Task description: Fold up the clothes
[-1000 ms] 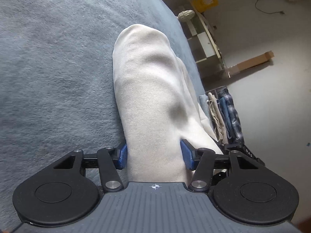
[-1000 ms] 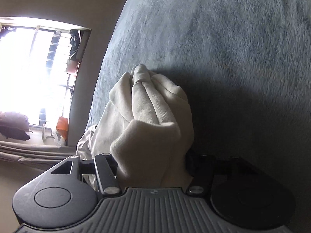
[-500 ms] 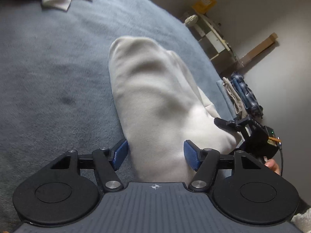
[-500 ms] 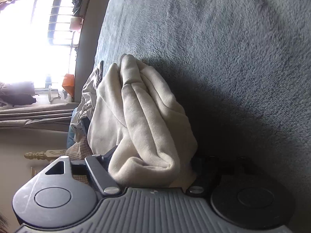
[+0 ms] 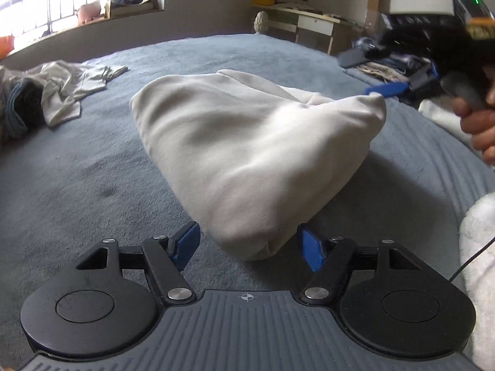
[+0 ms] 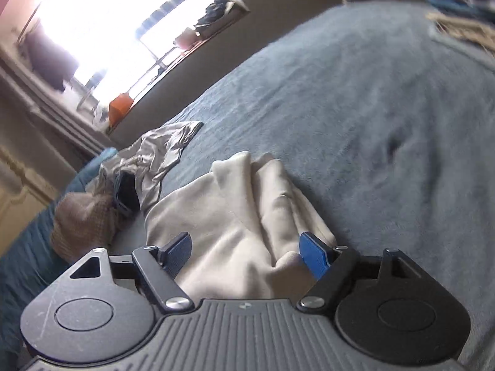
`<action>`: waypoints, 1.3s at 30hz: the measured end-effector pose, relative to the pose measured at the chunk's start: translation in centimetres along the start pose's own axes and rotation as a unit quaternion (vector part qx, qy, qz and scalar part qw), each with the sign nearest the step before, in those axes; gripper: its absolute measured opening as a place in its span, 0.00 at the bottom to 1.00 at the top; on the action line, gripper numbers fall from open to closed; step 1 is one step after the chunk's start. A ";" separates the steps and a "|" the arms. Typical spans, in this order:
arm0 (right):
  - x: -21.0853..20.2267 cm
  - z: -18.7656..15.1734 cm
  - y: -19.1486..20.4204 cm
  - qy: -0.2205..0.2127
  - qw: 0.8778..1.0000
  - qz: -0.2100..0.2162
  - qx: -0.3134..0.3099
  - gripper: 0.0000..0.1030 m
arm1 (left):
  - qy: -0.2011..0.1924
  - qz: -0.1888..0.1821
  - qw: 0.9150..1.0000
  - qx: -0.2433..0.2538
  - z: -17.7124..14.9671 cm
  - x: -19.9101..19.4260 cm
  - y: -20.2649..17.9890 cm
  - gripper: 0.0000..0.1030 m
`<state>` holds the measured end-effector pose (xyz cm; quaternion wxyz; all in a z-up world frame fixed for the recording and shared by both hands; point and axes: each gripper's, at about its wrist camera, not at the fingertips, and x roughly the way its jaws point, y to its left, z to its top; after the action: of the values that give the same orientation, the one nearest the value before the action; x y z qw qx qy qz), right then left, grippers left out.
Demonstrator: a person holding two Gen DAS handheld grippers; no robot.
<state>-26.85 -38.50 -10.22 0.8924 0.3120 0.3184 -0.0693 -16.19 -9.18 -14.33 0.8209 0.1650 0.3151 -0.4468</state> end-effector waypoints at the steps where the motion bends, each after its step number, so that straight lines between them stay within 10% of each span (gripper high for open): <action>1: 0.5 -0.3 1.4 -0.001 0.999 -0.008 -0.038 0.75 | -0.004 0.021 1.000 0.006 -0.1 0.4 -0.6 0.69; 11: 8.0 -4.9 7.7 0.007 0.954 -0.107 -0.281 0.52 | -0.026 0.117 0.993 -0.021 -2.1 0.4 0.4 0.61; 30: 5.0 -4.4 0.8 -0.009 0.982 -0.067 -0.178 0.53 | 0.027 0.041 0.995 -0.087 -3.7 -2.6 6.5 0.62; 39: 3.2 -0.6 -1.4 -0.003 0.997 0.031 -0.073 0.54 | -0.043 0.053 0.987 -0.149 -0.3 -4.1 8.9 0.62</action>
<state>-25.12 -39.04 -13.28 0.9155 0.2556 0.3101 -0.0191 -10.47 -1.57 -11.94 0.8716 0.0386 0.3334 -0.3573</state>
